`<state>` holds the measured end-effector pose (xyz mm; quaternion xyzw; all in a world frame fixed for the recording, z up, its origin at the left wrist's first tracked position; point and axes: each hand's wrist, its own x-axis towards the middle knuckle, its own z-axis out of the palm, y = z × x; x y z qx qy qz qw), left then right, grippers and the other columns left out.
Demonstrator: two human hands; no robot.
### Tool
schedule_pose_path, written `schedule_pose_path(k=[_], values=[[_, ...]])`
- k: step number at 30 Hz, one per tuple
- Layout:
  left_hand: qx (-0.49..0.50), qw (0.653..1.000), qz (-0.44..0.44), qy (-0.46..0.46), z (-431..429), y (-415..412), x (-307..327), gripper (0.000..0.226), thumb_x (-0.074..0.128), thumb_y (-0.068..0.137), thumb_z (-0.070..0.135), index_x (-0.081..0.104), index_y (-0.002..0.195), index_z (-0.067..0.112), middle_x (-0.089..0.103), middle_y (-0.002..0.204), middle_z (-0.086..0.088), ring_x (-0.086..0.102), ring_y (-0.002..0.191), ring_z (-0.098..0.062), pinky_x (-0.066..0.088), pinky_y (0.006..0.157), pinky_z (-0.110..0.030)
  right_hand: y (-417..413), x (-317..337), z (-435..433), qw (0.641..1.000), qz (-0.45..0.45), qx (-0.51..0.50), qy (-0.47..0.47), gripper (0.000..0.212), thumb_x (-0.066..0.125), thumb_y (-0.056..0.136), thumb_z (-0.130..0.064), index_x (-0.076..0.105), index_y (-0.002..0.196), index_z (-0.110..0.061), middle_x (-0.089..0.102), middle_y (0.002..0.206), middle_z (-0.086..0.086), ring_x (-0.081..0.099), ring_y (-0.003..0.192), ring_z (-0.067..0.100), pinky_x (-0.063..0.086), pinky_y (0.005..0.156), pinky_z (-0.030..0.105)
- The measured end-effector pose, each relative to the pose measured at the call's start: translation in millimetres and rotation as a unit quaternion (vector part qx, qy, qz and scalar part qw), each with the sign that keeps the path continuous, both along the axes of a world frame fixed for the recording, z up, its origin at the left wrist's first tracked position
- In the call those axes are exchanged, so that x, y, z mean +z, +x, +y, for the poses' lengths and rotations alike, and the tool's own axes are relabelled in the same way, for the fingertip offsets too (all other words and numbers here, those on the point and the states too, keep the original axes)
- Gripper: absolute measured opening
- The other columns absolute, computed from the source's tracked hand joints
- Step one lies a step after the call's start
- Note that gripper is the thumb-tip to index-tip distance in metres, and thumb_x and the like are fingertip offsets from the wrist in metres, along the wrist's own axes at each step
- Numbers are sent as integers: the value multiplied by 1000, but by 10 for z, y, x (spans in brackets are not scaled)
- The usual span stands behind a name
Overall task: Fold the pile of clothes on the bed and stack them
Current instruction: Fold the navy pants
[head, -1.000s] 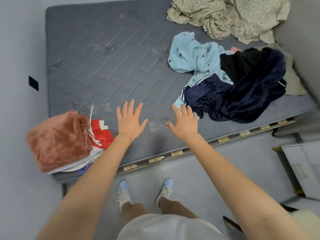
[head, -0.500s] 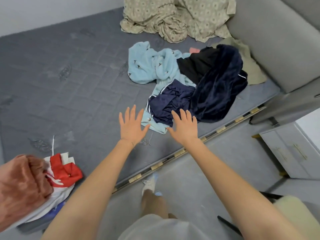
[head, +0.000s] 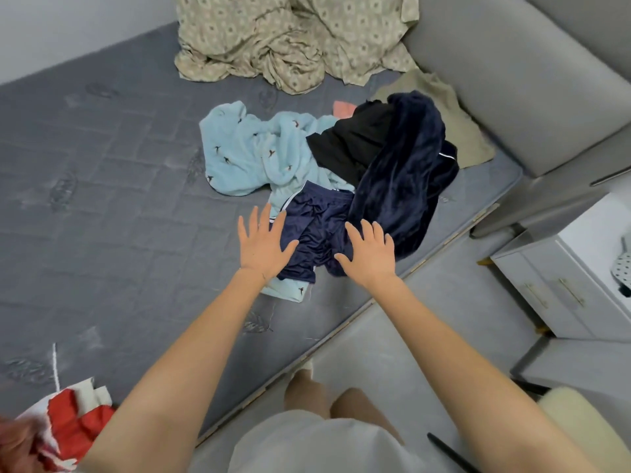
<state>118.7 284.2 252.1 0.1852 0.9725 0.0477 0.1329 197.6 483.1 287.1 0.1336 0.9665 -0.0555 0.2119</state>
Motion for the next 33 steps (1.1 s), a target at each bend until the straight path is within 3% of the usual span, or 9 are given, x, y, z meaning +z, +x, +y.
schedule_pose_path(k=[7,14,25,29,33], values=[[-26,999,-17,-17,387,-567,-277,71,35,98,57,13,157,23,3,164,-10,0,150,-32,-3,118,-56,-543,-223,433,1000,-6,-8,-9,74,39,100,-55,7,157,-22,8,163,11,2,151,31,10,121,49],[15,998,-58,-33,776,-1005,-893,72,35,98,57,11,157,23,5,164,-11,0,150,-32,-2,118,-55,-1162,-760,888,998,-4,41,-42,75,43,99,-53,8,157,-22,8,164,11,1,151,30,6,122,45],[137,984,-102,56,1341,-1513,-2098,71,44,99,47,10,156,21,15,162,-11,10,149,-29,3,119,-50,-2079,-2003,1378,982,-21,165,-87,74,46,100,-46,7,157,-18,9,163,12,1,151,28,-2,121,37],[198,970,-75,123,1464,-1736,-2376,67,51,98,41,25,153,13,44,142,-15,37,132,-33,23,115,-48,-2336,-2387,1462,981,-32,169,-91,77,51,98,-45,9,157,-18,13,162,13,5,151,28,3,121,37],[267,952,-69,134,1543,-1882,-2499,53,57,95,44,47,136,12,50,121,-15,44,113,-33,34,98,-39,-2479,-2623,1490,978,-45,172,-105,79,58,95,-41,12,156,-18,15,162,11,7,151,29,11,120,39]])
